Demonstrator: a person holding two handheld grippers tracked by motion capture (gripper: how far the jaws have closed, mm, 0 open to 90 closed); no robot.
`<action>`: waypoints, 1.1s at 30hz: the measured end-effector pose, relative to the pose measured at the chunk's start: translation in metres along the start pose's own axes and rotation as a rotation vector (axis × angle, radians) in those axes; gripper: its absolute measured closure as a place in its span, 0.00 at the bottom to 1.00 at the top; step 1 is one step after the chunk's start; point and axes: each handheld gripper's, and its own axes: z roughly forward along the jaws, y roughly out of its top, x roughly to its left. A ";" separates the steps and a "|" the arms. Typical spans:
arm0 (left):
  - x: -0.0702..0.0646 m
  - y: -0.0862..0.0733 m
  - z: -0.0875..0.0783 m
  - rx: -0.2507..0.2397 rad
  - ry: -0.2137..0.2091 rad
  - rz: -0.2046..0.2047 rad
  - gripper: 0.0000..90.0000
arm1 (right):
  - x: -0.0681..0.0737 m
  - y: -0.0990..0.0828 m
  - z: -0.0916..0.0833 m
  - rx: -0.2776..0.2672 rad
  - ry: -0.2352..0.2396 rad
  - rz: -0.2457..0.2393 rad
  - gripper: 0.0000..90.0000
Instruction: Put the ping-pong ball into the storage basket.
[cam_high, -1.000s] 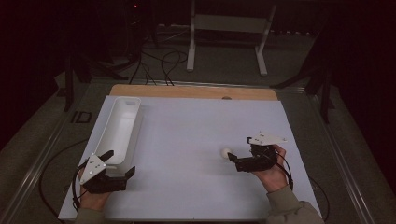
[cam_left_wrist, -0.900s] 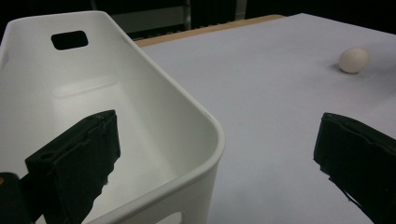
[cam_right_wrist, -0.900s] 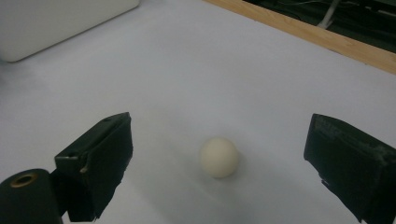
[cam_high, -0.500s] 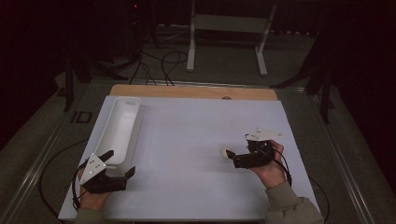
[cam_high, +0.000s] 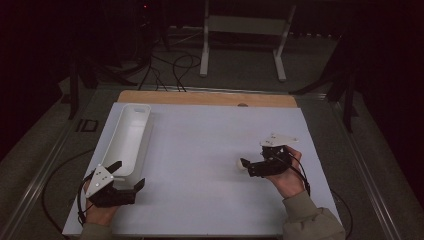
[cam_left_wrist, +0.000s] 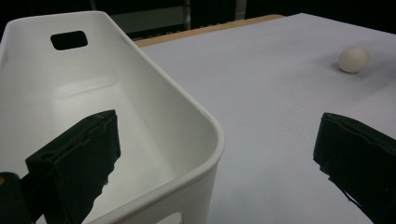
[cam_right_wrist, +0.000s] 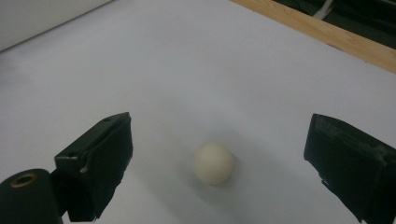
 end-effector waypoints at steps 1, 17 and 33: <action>0.000 0.000 0.000 -0.001 0.000 0.000 0.01 | -0.001 0.001 0.001 0.006 -0.001 0.002 0.08; 0.000 0.000 0.000 0.000 -0.002 0.001 0.02 | -0.002 0.014 0.014 0.060 0.019 -0.025 0.08; 0.000 0.000 0.000 0.000 -0.003 0.001 0.02 | -0.005 0.024 0.024 0.109 0.025 -0.039 0.08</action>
